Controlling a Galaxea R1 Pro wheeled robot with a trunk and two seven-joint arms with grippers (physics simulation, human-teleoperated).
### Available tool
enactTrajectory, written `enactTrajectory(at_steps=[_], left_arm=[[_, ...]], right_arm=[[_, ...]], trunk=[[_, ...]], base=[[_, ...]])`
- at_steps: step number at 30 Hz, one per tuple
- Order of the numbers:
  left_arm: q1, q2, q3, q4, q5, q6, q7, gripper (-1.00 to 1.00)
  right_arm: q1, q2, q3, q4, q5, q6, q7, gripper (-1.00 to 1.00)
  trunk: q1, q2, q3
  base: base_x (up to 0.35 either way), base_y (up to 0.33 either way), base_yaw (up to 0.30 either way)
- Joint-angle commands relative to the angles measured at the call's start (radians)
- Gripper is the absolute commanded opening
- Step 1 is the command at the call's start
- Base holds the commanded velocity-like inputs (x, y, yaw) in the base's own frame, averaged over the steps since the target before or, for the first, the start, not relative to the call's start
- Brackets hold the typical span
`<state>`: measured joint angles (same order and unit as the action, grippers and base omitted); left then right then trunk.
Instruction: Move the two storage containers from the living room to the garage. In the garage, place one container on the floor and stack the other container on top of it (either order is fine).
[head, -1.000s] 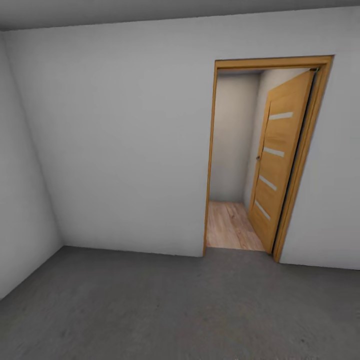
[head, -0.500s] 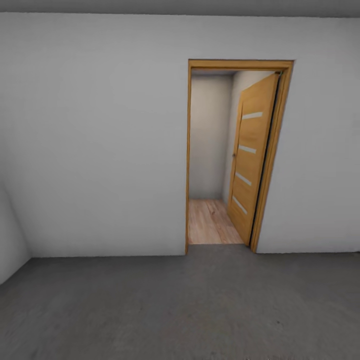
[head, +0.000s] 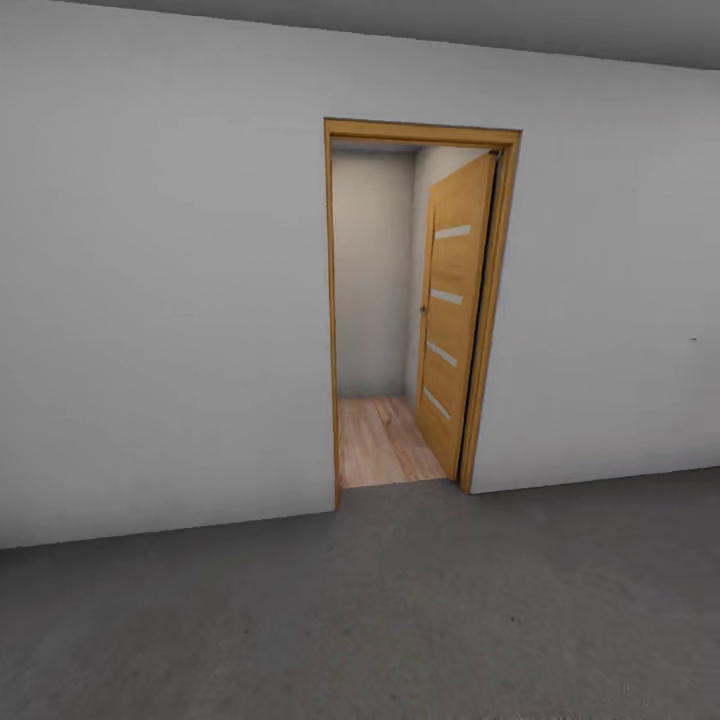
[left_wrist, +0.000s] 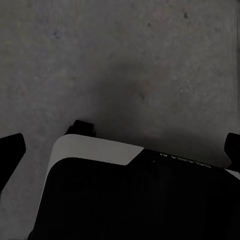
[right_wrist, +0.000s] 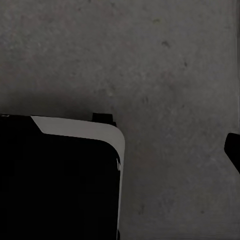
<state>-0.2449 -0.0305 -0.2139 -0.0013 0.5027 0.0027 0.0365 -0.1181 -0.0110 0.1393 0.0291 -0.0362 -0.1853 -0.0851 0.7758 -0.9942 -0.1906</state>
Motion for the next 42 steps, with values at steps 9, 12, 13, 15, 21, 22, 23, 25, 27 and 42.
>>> enactTrajectory(at_steps=[9,12,13,15,21,22,23,25,27,42], left_arm=[[-0.001,0.0,-0.008,0.0,0.008,0.0,0.003,1.0],[-0.001,0.0,-0.008,0.0,0.008,0.0,0.003,1.0],[-0.001,0.0,-0.008,0.0,0.008,0.0,0.003,1.0],[-0.001,0.0,-0.008,0.0,0.008,0.0,0.003,1.0],[-0.001,0.0,-0.009,0.0,0.004,0.0,0.002,1.0],[-0.001,0.0,-0.009,0.0,0.003,0.0,0.002,1.0],[-0.001,0.0,-0.009,0.0,0.001,0.0,0.002,1.0],[-0.001,0.0,-0.01,0.0,-0.001,0.0,0.002,1.0],[-0.001,0.0,-0.01,-0.001,-0.002,0.0,0.002,1.0],[-0.001,-0.002,-0.01,-0.001,-0.004,0.0,0.002,1.0]], right_arm=[[-0.002,0.0,0.008,0.003,-0.004,-0.004,-0.002,1.0],[-0.002,0.0,0.008,0.003,-0.003,-0.004,-0.003,1.0],[-0.002,0.0,0.008,0.003,-0.003,-0.004,-0.003,1.0],[-0.002,0.0,0.008,0.003,-0.003,-0.004,-0.003,1.0],[-0.002,0.0,0.008,0.003,-0.001,-0.003,-0.003,1.0],[-0.002,0.0,0.008,0.003,0.0,-0.003,-0.003,1.0],[-0.002,0.0,0.008,0.003,0.001,-0.003,-0.003,1.0],[-0.002,0.0,0.009,0.003,0.003,-0.003,-0.003,1.0],[-0.002,0.0,0.009,0.003,0.005,-0.002,-0.002,1.0],[-0.002,0.001,0.011,0.003,0.009,-0.001,-0.003,1.0]], trunk=[[0.0,-0.001,-0.001],[0.0,-0.001,-0.001],[0.0,-0.001,-0.001],[0.0,-0.001,-0.001],[0.0,-0.001,-0.001],[0.0,-0.001,-0.001],[0.0,-0.001,-0.001],[0.0,-0.001,-0.001],[0.0,-0.001,-0.001],[0.0,-0.001,-0.001]], base=[[0.0,0.0,-0.265],[0.0,0.0,-0.096],[0.0,0.0,-0.049],[0.0,0.0,-0.035],[0.043,0.0,-0.011],[0.172,0.0,-0.003],[0.225,0.0,-0.002],[0.257,-0.002,-0.001],[0.287,-0.025,-0.001],[0.31,-0.123,0.0]])
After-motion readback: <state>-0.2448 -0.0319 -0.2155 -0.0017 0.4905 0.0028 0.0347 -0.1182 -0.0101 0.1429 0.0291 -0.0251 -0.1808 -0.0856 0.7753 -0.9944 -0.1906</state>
